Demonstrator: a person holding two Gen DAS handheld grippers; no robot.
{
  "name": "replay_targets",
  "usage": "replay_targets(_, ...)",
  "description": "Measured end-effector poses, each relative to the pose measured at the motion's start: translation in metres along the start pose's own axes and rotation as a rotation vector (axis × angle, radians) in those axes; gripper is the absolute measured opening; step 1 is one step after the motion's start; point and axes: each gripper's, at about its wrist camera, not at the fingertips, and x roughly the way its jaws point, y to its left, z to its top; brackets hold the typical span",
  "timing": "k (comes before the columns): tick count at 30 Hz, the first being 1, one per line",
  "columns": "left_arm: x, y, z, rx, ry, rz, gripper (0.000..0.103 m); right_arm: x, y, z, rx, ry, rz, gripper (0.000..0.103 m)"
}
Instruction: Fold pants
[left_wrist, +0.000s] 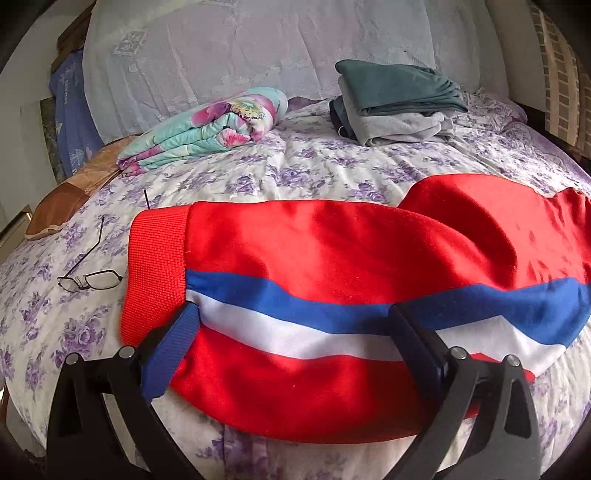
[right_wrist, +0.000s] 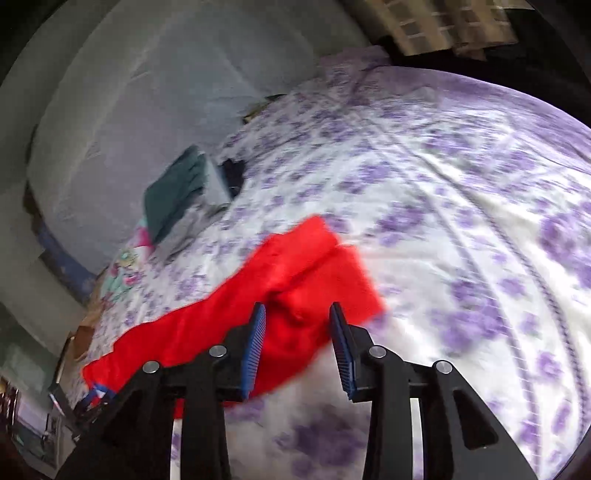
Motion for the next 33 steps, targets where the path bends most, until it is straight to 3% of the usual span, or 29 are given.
replay_targets(3,0.000,0.000,0.000,-0.005,0.000,0.007,0.098,0.015,0.013,0.007,-0.019,0.013,0.057,0.037)
replay_targets(7,0.000,-0.001,0.000,-0.006,0.002,0.008,0.098,0.048,0.012,0.010,0.046,0.110,0.136,0.037)
replay_targets(10,0.001,0.000,0.000,-0.010,0.002,0.004,0.098,0.065,0.022,0.014,-0.010,0.120,0.151,0.029)
replay_targets(11,0.001,0.000,0.001,-0.013,0.003,0.003,0.098,0.067,0.025,0.015,-0.030,0.112,0.150,0.015)
replay_targets(12,0.001,0.001,0.001,-0.016,0.004,0.001,0.098,0.064,0.028,0.018,-0.051,0.085,0.143,0.009)
replay_targets(16,0.000,0.004,0.002,-0.035,0.004,-0.019,0.098,0.014,0.050,0.020,-0.129,-0.052,0.195,0.008)
replay_targets(19,-0.001,0.005,0.002,-0.043,0.000,-0.026,0.098,-0.018,0.050,0.012,-0.159,-0.080,0.167,0.008)
replay_targets(22,-0.001,0.005,0.002,-0.038,-0.002,-0.024,0.098,0.004,0.015,-0.006,-0.095,0.067,0.022,0.012)
replay_targets(24,-0.002,0.006,0.002,-0.037,0.003,-0.029,0.098,0.014,-0.006,-0.017,-0.003,0.118,0.037,0.014)
replay_targets(26,-0.003,0.006,0.002,-0.029,0.014,-0.037,0.098,0.003,-0.005,-0.015,0.030,0.071,0.077,0.016)
replay_targets(28,-0.007,0.006,0.003,-0.024,0.031,-0.044,0.098,-0.007,0.013,-0.008,-0.049,0.024,0.045,0.016)
replay_targets(31,-0.021,0.008,0.007,-0.046,0.029,-0.050,0.098,-0.010,0.051,-0.006,-0.269,0.011,-0.081,0.025)
replay_targets(32,-0.030,0.009,0.009,-0.059,0.012,-0.041,0.098,-0.007,0.060,-0.009,-0.341,0.033,-0.127,0.043)
replay_targets(33,-0.035,0.010,0.010,-0.062,0.001,-0.033,0.098,-0.001,0.061,-0.011,-0.377,0.065,-0.171,0.068)
